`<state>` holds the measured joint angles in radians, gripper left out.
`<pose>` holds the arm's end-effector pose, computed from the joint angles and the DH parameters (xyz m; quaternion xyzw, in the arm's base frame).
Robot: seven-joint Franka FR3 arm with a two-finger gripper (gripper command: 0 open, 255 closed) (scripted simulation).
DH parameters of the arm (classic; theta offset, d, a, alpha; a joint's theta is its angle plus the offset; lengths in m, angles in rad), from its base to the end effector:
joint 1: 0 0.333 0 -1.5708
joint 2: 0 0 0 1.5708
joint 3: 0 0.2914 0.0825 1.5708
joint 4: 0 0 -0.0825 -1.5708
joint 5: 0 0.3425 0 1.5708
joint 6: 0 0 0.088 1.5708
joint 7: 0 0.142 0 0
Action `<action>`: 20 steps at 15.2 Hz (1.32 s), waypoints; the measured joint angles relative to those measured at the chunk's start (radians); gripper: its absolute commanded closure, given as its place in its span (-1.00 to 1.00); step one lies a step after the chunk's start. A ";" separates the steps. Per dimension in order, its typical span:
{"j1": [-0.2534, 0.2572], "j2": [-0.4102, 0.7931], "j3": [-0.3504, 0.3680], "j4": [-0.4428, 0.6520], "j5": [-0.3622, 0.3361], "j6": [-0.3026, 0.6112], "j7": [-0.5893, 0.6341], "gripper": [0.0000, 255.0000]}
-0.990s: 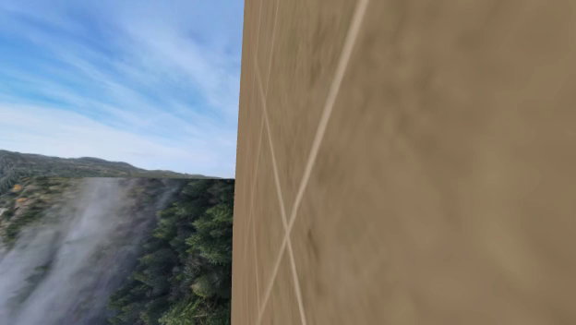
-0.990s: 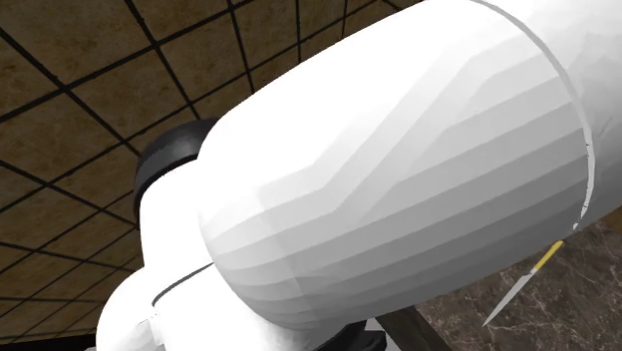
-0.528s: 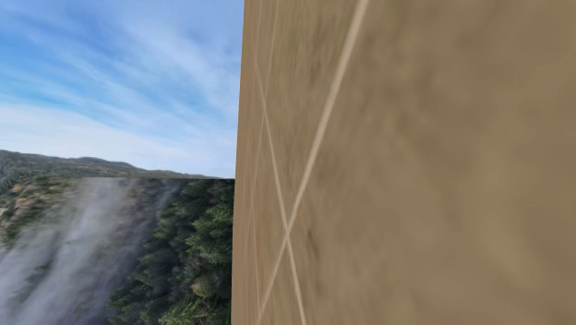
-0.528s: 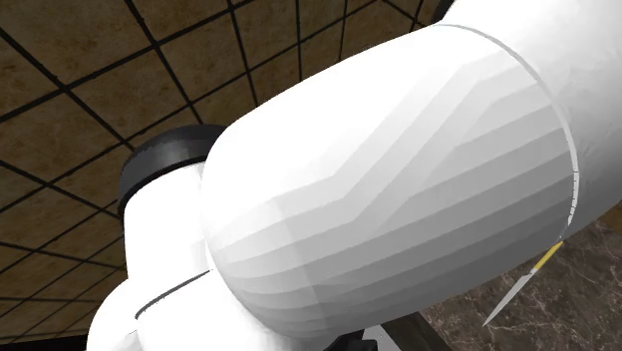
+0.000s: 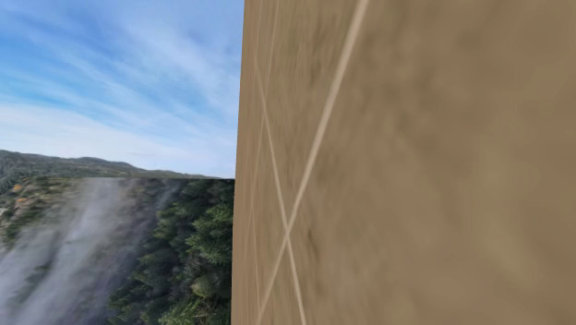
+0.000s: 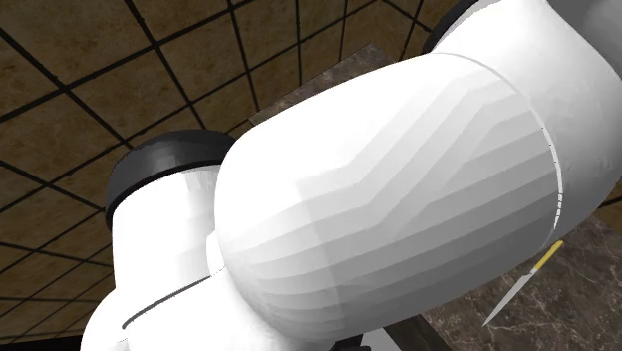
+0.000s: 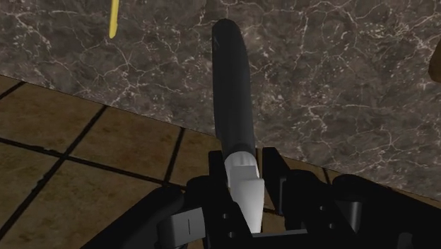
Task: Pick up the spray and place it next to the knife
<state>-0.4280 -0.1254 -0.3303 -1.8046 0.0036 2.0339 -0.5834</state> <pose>0.3780 -0.3692 0.5711 0.9807 -0.0888 0.1492 0.0904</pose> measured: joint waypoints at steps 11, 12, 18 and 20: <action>0.000 -0.006 0.001 -0.153 -0.002 0.147 0.001 1.00; -0.001 -0.004 -0.002 -0.166 0.000 0.162 -0.004 1.00; -0.002 0.004 -0.005 -0.240 0.005 0.244 -0.011 1.00; -0.002 0.011 -0.005 -0.258 0.008 0.269 -0.012 1.00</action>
<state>-0.4297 -0.1141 -0.3354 -2.0630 0.0114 2.3028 -0.5952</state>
